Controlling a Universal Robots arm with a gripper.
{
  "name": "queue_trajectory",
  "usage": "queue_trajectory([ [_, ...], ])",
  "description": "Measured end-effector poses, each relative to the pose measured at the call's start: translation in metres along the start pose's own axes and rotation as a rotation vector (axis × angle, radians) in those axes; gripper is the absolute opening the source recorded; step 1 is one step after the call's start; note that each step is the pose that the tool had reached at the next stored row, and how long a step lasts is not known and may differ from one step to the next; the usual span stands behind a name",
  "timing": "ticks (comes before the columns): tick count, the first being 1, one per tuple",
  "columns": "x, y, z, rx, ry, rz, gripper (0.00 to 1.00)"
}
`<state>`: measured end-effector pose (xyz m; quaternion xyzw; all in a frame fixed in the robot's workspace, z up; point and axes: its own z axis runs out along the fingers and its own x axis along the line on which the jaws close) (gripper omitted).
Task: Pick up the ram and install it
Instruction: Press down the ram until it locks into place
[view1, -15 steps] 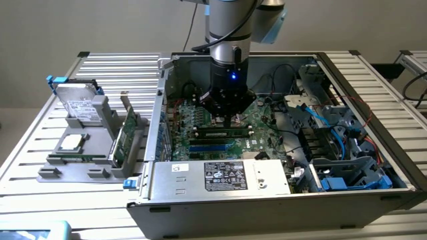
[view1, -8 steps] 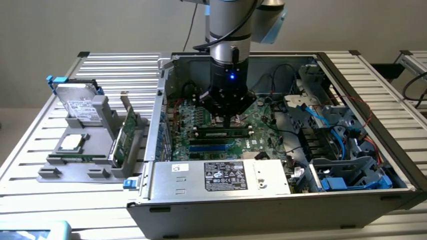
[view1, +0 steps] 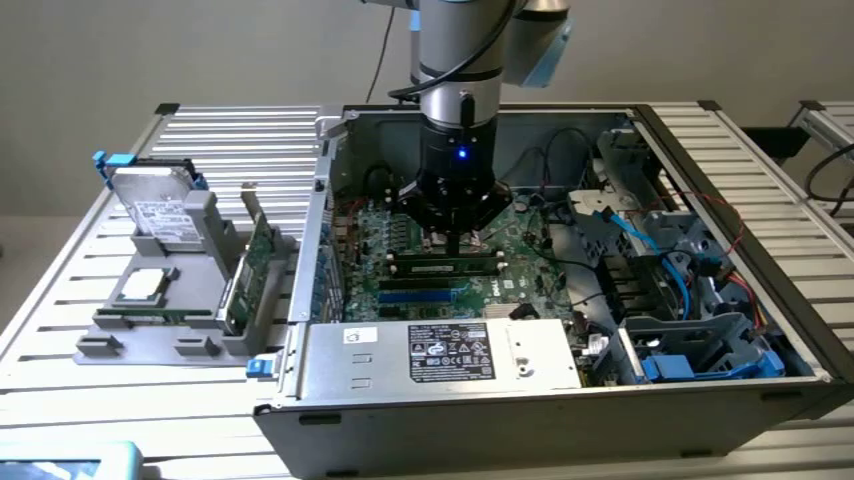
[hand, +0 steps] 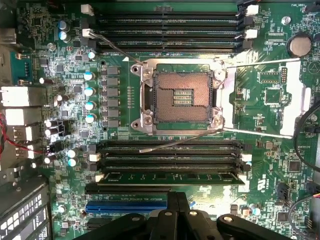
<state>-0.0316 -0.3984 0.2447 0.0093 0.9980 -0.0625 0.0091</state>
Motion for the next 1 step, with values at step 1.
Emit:
queue_trajectory([
  [1,0.0000,0.0000,0.0000,-0.0001,0.0000,0.000,0.11],
])
